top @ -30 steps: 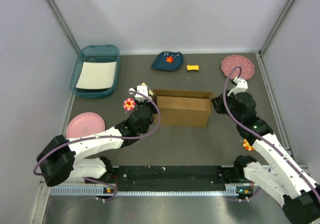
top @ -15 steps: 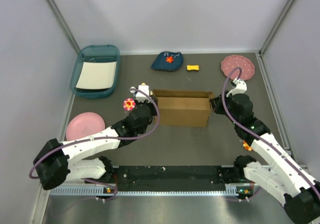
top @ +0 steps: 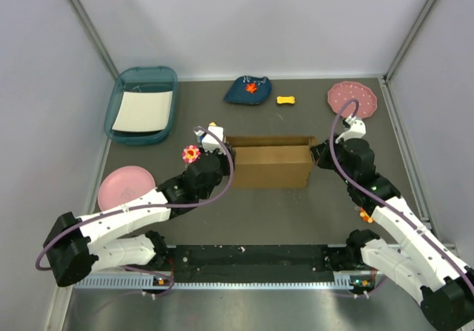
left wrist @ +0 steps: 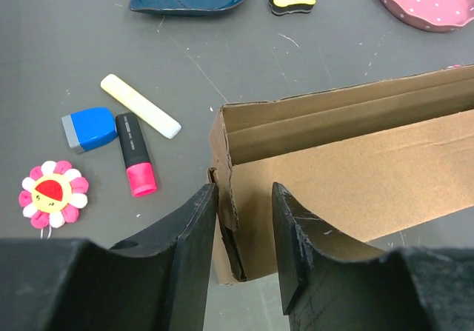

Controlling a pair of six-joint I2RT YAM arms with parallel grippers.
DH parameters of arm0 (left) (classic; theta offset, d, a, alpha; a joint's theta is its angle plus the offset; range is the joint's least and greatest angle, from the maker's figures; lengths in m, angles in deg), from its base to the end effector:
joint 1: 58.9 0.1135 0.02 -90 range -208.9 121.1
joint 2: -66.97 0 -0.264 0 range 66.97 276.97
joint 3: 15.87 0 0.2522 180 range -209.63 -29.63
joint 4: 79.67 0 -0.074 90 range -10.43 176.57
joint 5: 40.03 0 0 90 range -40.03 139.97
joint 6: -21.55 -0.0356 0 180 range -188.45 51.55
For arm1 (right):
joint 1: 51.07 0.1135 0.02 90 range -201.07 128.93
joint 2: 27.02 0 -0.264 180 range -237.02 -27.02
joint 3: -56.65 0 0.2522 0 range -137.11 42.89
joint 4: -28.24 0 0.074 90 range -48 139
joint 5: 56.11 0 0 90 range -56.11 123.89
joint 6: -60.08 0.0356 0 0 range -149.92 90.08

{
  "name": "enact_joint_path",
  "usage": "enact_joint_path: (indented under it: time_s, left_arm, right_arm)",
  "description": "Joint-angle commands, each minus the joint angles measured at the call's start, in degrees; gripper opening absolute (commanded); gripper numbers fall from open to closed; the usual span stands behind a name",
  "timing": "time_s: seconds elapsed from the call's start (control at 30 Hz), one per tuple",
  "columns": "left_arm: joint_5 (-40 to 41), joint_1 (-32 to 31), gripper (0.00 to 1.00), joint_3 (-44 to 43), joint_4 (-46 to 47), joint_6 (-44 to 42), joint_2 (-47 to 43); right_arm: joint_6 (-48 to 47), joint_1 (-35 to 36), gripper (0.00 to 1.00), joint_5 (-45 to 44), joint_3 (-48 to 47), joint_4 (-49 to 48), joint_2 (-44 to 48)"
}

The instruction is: Fold the paper box

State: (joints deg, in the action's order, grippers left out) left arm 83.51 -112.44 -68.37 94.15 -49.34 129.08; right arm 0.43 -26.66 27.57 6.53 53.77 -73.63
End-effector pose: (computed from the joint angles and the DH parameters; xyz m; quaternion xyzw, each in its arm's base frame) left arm 0.1614 -0.1853 0.2765 0.0597 0.7809 -0.1568 0.6017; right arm 0.1763 0.0757 0.2798 0.0737 0.8252 0.2161 0.5167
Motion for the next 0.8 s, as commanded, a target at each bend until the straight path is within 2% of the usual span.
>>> enact_joint_path:
  time_s: [0.0, 0.37, 0.77]
  left_arm:
    - [-1.7, 1.8, 0.42, -3.4, -4.8, -0.5, -1.8]
    - [-5.4, 6.3, 0.44, -3.9, -5.6, 0.9, -5.1]
    - [-7.9, 6.7, 0.42, -6.8, -4.8, -0.4, -2.7]
  right_arm:
    - [-0.3, 0.6, 0.0, -1.1, 3.8, 16.8, -2.4]
    - [-0.1, 0.6, 0.0, -0.7, 3.4, 16.7, -2.3]
    - [0.0, 0.6, 0.0, -0.2, 3.2, 16.7, -2.2]
